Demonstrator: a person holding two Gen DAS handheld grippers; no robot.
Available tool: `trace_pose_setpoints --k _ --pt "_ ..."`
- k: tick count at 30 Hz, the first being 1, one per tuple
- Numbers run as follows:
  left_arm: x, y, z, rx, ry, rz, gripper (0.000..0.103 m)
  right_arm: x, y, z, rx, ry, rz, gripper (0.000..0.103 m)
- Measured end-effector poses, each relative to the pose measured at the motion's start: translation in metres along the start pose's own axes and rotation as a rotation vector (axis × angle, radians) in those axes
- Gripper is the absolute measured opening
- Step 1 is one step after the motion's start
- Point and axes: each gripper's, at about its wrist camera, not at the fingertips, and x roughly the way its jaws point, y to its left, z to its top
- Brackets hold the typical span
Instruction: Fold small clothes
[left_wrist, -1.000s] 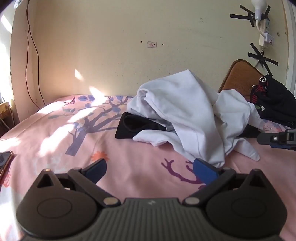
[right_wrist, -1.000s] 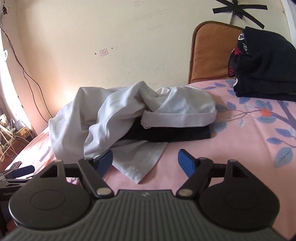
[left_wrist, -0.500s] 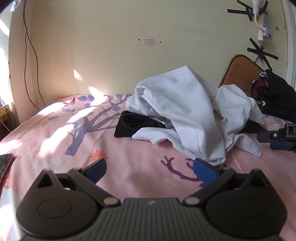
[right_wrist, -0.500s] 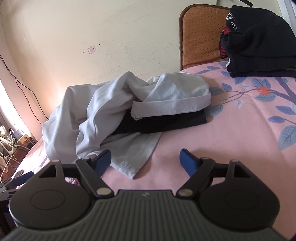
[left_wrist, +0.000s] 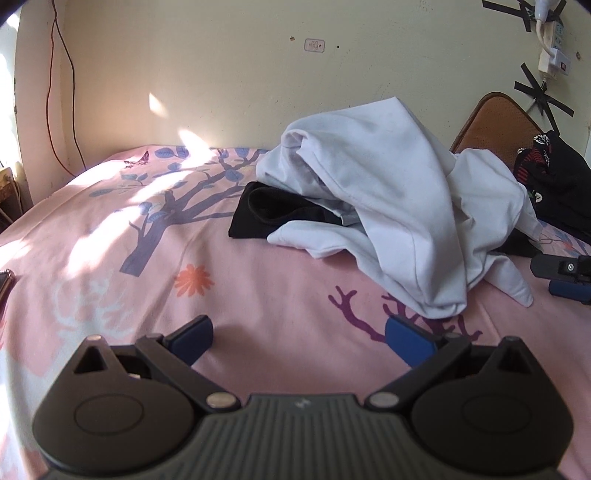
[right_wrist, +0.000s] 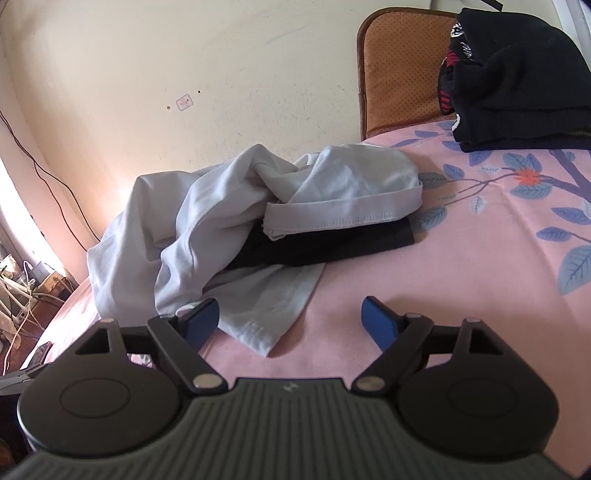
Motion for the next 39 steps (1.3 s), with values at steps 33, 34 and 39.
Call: trace_pose_setpoints --k 33,34,39 --pt "0.0063 -0.0078 0.0028 0.058 0.039 0.020 0.103 0.0023 -0.0015 0.0023 0.014 -0.002 0.018 0.090" --pt "0.0061 -0.0073 0.0029 0.055 0.038 0.017 0.103 0.0024 -0.0014 0.0022 0.014 -0.002 0.018 0.090" --pt "0.0061 -0.0069 0.0028 0.055 0.036 0.016 0.103 0.0027 -0.0013 0.0023 0.014 -0.001 0.018 0.090"
